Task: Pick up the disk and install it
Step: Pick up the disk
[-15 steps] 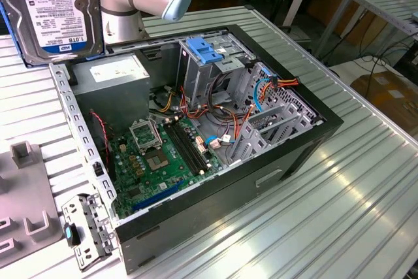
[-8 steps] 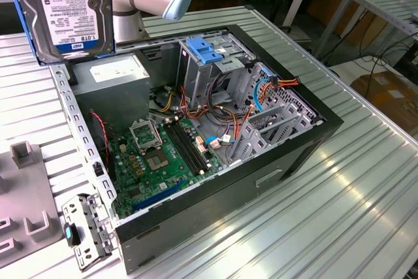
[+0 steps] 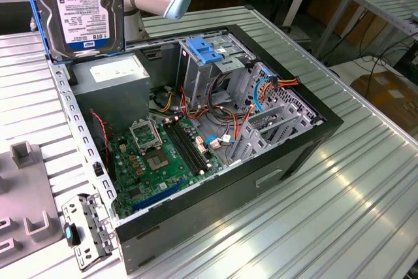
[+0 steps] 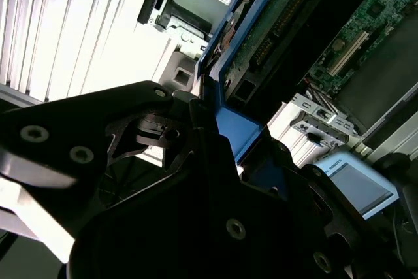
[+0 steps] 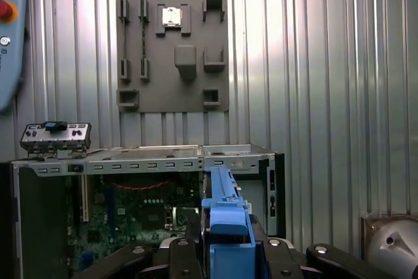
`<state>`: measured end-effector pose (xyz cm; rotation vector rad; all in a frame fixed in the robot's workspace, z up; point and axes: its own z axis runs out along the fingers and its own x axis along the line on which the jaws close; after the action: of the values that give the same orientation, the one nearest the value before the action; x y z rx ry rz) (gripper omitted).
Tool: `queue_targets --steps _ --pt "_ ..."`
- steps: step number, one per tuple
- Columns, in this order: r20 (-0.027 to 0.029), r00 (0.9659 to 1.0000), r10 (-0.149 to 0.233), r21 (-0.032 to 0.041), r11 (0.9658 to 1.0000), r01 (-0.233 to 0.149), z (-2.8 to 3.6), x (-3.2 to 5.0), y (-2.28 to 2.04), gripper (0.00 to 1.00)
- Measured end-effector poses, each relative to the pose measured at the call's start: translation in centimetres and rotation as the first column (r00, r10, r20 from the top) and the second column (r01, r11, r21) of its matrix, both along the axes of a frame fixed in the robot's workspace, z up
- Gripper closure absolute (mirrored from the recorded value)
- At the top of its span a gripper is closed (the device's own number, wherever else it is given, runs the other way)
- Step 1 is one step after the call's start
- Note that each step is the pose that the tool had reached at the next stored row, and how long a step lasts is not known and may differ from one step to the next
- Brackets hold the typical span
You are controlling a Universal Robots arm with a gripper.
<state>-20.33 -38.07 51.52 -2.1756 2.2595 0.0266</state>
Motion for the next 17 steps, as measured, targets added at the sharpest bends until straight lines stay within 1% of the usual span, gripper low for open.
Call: queue_targets --steps 1,2,9,14,17 --pt "-0.0001 1.0 0.0 0.0 1.0 0.0 0.0 0.52 -0.01 0.63" --pt "0.0 1.0 0.0 0.0 1.0 0.0 0.0 0.84 -0.01 0.63" --pt "0.0 1.0 -0.001 0.0 1.0 0.001 0.0 2.17 -0.04 0.63" --pt "0.0 1.0 -0.001 0.0 1.0 0.001 0.0 3.59 -0.13 0.63" --pt "0.0 1.0 -0.001 0.0 1.0 0.001 0.0 3.86 -0.29 0.63"
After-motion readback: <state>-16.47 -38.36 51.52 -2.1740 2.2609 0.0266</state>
